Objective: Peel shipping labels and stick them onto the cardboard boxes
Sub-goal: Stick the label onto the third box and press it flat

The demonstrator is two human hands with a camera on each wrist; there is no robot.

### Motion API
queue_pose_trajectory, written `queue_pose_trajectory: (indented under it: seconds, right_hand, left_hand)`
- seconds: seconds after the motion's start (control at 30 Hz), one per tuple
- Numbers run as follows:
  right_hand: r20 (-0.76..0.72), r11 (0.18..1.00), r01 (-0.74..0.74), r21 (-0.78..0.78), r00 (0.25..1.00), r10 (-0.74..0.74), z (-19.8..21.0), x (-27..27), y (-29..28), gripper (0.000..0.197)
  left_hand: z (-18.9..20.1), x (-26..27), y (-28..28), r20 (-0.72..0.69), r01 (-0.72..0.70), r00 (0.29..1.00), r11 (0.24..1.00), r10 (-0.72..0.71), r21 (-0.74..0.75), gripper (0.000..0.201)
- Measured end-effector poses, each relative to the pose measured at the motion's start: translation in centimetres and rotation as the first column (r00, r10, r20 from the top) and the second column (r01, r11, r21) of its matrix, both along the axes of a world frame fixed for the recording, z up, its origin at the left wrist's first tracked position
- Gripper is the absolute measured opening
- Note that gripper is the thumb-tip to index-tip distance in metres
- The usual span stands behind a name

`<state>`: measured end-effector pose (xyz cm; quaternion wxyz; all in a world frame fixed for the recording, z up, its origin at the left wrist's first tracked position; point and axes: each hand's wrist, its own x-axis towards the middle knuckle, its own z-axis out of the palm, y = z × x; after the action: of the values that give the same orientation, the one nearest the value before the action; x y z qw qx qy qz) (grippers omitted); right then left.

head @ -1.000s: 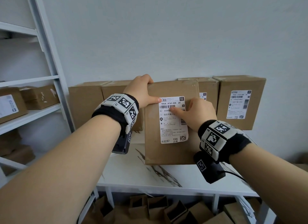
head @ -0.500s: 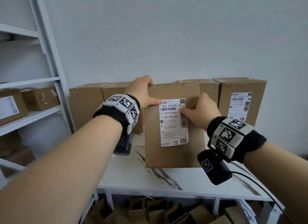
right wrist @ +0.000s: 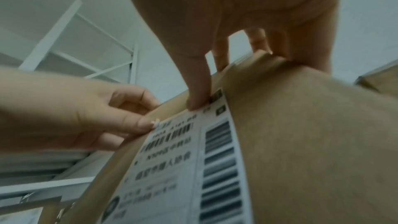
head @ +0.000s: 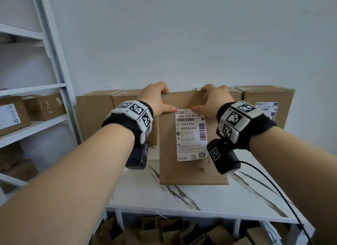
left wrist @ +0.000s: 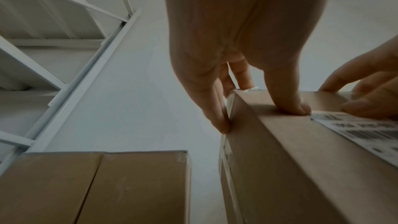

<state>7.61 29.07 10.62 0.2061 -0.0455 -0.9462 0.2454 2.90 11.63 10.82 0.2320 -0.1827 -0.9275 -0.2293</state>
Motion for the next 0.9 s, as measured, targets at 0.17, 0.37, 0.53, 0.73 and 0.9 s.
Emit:
queue_pose_trajectory:
  seconds: [0.17,0.37,0.53,0.73,0.9]
  right_hand:
    - [-0.008,0.999,-0.034,-0.018,0.999,0.034,0.3,-0.3,0.7,0.066]
    - [-0.047,0.999,-0.043,-0.008,0.998,0.043,-0.6,-0.4,0.6,0.078]
    - [-0.042,0.994,-0.103,0.036,0.994,0.105,-0.2,-0.5,2.0,0.062]
    - [-0.04,0.983,-0.156,0.092,0.986,0.16,-0.8,-0.1,2.7,0.075]
    - [0.01,0.98,-0.178,0.094,0.984,0.178,-1.5,0.3,2.7,0.111]
  left_hand:
    - [-0.2,0.3,0.3,-0.006,-0.021,1.0,1.0,0.021,-0.012,0.057]
    - [-0.6,0.5,1.1,-0.024,-0.07,0.997,0.997,0.07,-0.009,0.064]
    - [-0.6,0.3,0.6,-0.034,-0.035,0.999,0.999,0.037,0.033,0.055]
    - [-1.1,1.2,0.7,-0.036,-0.032,0.999,0.999,0.031,-0.014,0.065]
    - [-1.4,2.4,1.1,0.027,-0.058,0.998,0.993,0.061,-0.102,0.101]
